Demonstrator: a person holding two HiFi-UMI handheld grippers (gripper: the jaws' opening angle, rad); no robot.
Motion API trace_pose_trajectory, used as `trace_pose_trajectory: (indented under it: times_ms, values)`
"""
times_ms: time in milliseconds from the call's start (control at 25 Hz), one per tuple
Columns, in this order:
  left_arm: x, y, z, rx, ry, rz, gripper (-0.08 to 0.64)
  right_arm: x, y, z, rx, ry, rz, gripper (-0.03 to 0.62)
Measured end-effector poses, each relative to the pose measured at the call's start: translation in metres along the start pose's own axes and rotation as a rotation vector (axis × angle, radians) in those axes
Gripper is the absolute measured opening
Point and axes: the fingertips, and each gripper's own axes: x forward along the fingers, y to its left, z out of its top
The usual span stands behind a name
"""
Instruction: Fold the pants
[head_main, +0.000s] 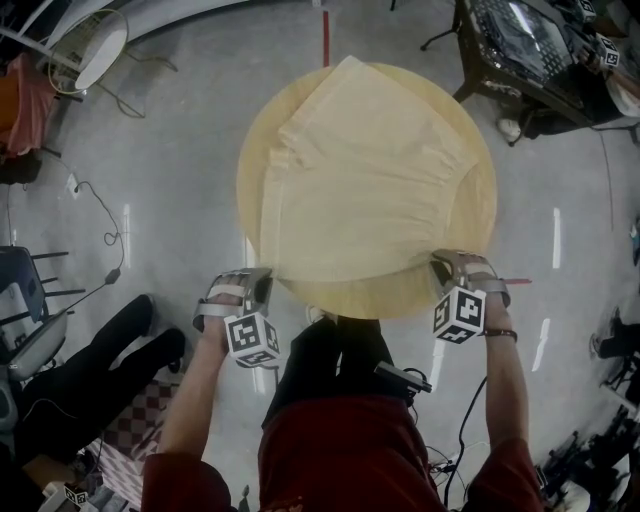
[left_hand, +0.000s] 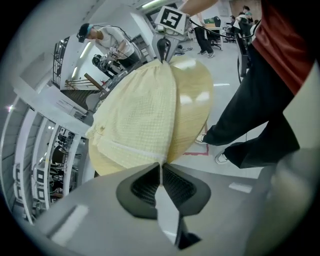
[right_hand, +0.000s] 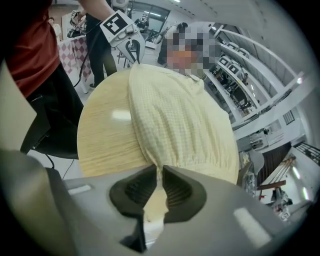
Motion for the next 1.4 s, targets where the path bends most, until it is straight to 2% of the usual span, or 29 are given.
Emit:
trace_pose_trajectory:
  times_ms: [360, 680, 1040, 1400]
  values:
    - [-0.015, 0.009, -0.005, -0.038, -0.019, 0.058, 0.027, -0.017, 0.004, 0.005, 0.039, -0.015, -0.049, 0.032]
    - [-0.040, 0.004, -0.001, -0.036, -0.056, 0.089, 0.025, -0.041, 0.032, 0.007, 0.078, -0.017, -0.069, 0.031]
    - [-0.069, -0.016, 0.000, 0.034, -0.080, 0.078, 0.025, -0.069, 0.077, 0.016, 0.138, -0.005, -0.080, 0.031]
    - [-0.087, -0.020, 0.014, 0.133, -0.102, 0.070, 0.023, -0.090, 0.096, 0.031, 0.176, 0.007, -0.112, 0.031]
